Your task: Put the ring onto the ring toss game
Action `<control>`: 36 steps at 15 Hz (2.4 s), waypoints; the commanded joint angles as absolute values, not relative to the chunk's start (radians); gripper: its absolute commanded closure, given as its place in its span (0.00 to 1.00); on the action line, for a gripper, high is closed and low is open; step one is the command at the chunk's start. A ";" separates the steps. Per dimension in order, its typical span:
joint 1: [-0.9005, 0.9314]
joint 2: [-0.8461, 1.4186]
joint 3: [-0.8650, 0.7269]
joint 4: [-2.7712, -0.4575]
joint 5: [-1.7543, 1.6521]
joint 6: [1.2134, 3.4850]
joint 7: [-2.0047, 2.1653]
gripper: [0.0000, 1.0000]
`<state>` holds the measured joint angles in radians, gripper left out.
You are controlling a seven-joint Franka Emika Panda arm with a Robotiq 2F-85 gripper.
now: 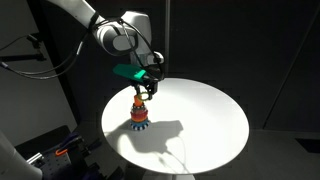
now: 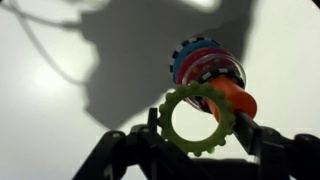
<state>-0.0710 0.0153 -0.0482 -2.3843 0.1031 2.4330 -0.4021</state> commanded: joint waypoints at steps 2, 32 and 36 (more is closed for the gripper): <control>-0.056 0.018 -0.041 -2.351 0.135 2.404 -0.411 0.51; -0.043 0.066 -0.028 -2.311 0.087 2.295 -0.302 0.51; -0.044 0.083 -0.026 -2.306 0.094 2.300 -0.311 0.51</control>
<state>-0.0430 0.0587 -0.0256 -2.3289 0.1073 2.2954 -0.3256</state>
